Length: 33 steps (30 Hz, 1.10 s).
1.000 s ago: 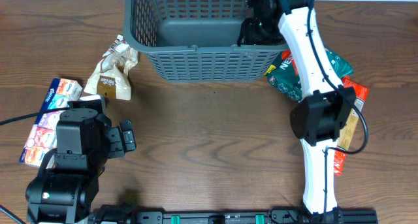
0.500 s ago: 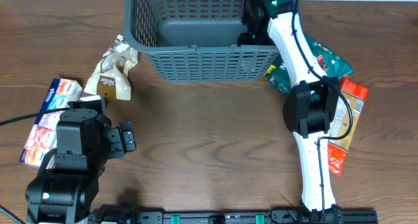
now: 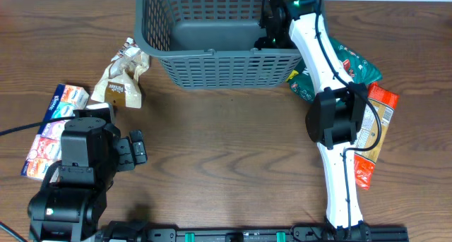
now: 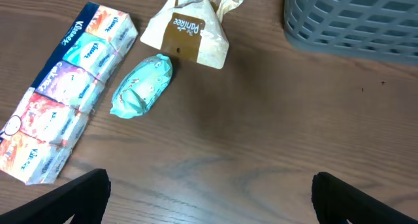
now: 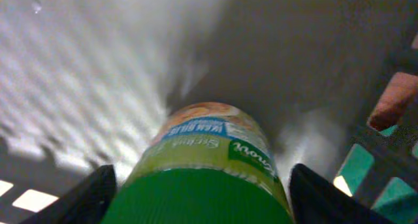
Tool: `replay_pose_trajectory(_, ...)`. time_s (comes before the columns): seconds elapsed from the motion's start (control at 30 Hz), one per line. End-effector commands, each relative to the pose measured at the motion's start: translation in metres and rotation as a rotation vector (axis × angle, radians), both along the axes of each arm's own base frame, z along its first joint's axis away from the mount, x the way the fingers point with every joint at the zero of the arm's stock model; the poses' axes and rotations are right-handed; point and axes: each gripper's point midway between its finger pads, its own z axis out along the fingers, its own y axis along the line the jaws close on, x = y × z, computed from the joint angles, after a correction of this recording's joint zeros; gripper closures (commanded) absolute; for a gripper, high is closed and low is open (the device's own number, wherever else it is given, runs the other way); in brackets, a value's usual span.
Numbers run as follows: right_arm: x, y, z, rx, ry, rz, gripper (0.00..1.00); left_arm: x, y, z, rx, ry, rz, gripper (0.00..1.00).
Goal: Pack container
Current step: 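Lower the jar into the basket and open the right gripper, then raise the right gripper out of the basket and back right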
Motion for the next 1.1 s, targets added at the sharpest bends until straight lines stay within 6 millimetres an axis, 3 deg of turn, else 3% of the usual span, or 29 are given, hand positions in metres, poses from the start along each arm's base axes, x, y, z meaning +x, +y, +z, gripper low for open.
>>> replay_pose_trajectory(0.0,0.001,-0.003,0.003,-0.013,-0.011,0.029,0.23,0.001,0.003,0.007,0.011,-0.018,0.009,0.01)
replay_pose_trajectory(0.23,-0.001,-0.001,0.006,-0.014,-0.009,0.054,0.17,0.001,0.003,0.007,0.011,-0.018,0.009,0.01)
replay_pose_trajectory(0.37,-0.002,0.005,0.024,-0.013,-0.037,0.108,0.14,0.001,0.003,0.007,0.011,-0.018,0.009,0.01)
replay_pose_trajectory(0.5,0.002,0.016,0.067,0.007,-0.127,0.147,0.12,0.001,0.003,0.007,0.011,-0.018,0.009,0.01)
replay_pose_trajectory(0.63,-0.001,0.036,0.133,0.137,-0.257,0.198,0.09,0.001,0.003,0.007,0.011,-0.018,0.009,0.01)
replay_pose_trajectory(0.7,-0.001,0.033,0.167,0.158,-0.337,0.188,0.07,0.001,0.003,0.007,0.011,-0.018,0.009,0.01)
replay_pose_trajectory(0.73,-0.001,0.025,0.192,0.155,-0.396,0.15,0.05,0.001,0.003,0.007,0.011,-0.018,0.009,0.01)
replay_pose_trajectory(0.8,-0.002,0.008,0.221,0.132,-0.471,0.072,0.05,0.001,0.003,0.007,0.011,-0.018,0.009,0.01)
replay_pose_trajectory(0.93,-0.013,-0.06,0.285,0.039,-0.617,-0.218,0.01,0.001,0.003,0.007,0.011,-0.018,0.009,0.01)
replay_pose_trajectory(1.07,-0.049,-0.131,0.329,0.015,-0.673,-0.477,0.01,0.001,0.003,0.007,0.011,-0.018,0.009,0.01)
